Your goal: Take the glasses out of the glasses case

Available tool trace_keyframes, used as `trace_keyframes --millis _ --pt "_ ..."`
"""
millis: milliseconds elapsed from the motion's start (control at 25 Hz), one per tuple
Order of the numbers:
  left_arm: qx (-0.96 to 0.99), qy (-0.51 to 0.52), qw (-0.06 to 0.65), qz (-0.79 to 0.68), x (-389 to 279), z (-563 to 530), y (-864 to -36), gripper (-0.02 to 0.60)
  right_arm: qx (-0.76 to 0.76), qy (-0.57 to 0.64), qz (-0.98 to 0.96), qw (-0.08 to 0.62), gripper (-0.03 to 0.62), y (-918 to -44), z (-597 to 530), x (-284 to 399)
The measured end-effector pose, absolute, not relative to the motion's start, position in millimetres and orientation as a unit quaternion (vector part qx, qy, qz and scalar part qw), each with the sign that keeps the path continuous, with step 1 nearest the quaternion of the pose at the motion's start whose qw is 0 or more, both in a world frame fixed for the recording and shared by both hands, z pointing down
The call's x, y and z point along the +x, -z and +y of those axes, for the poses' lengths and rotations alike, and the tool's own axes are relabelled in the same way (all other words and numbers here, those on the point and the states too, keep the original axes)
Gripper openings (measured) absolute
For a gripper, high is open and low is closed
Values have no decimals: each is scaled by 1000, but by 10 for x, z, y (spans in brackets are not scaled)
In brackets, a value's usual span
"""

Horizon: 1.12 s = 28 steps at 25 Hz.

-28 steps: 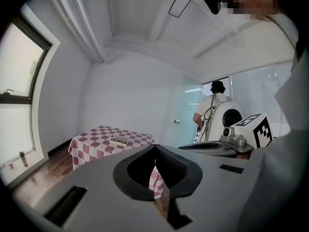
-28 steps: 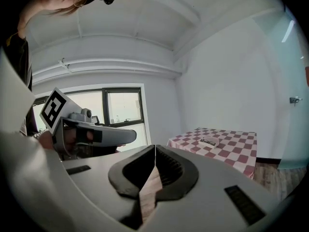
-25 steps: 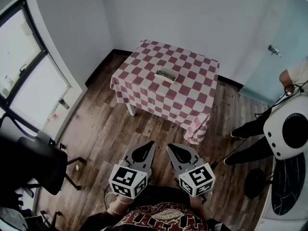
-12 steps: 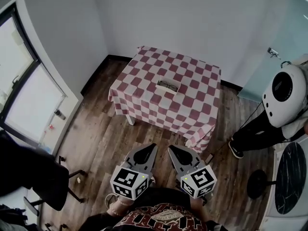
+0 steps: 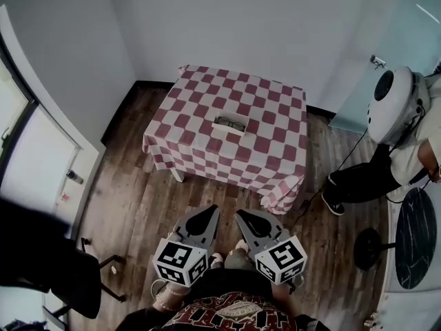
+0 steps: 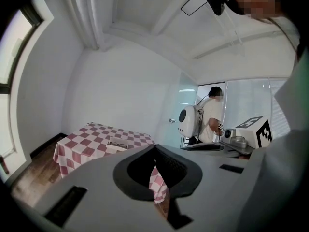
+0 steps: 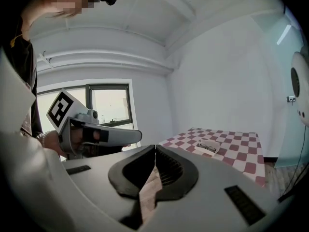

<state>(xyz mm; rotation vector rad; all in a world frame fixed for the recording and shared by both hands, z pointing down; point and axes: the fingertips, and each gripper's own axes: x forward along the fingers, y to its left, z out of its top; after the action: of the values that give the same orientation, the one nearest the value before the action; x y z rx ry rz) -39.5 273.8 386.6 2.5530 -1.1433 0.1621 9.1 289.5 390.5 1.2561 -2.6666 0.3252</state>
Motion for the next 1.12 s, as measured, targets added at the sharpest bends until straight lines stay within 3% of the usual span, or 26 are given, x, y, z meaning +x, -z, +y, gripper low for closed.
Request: trace_keyframes --millis 480,1120 --pt "900 -71 176 -392 -202 2023 -3873 9 408 -109 -903 77 21 -3832 2143 164" --pt "902 -74 162 -393 437 1105 -3767 9 414 -107 -901 74 21 -3752 1233 831"
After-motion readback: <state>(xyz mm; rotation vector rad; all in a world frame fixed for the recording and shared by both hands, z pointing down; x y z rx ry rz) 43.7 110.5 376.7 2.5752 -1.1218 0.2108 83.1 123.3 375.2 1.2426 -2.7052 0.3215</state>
